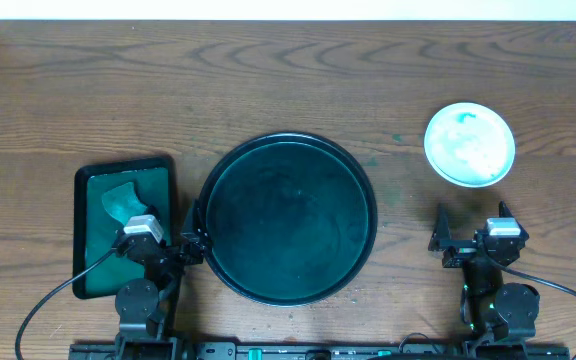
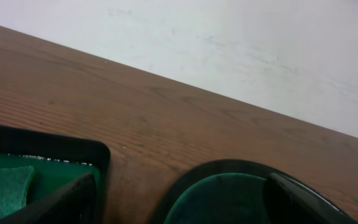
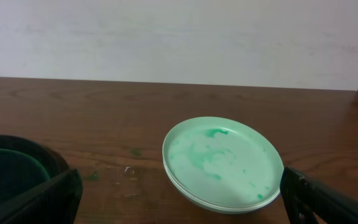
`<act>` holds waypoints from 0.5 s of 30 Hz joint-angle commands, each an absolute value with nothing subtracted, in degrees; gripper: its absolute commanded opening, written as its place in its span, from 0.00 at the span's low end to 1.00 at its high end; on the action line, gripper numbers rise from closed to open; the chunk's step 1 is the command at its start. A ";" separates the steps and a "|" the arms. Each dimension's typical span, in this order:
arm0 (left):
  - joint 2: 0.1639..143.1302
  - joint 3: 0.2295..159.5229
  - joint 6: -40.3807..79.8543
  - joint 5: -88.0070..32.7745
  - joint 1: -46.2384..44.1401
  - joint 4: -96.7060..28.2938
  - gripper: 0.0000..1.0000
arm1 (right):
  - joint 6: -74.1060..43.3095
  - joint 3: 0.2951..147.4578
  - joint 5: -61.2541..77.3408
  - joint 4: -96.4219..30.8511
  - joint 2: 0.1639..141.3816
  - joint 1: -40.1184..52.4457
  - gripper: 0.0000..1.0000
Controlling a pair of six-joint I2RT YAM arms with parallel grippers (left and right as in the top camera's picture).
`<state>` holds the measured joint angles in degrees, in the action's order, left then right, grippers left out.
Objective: Clean dirty plates on tray and stack at the side
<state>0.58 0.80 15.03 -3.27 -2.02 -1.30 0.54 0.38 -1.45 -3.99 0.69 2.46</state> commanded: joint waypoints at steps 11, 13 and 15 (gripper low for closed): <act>0.23 0.23 15.11 -3.20 -1.89 -3.84 0.86 | 0.89 0.32 -1.23 -4.25 0.32 1.69 0.99; 0.23 0.23 15.11 -3.22 -1.89 -3.84 0.86 | 0.89 0.32 -1.23 -4.25 0.32 1.69 0.99; 0.23 0.23 15.11 -3.20 -1.89 -3.84 0.86 | 0.89 0.32 -1.23 -4.25 0.32 1.69 0.99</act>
<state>0.58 0.80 15.03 -3.27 -2.02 -1.28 0.54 0.38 -1.45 -3.99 0.69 2.46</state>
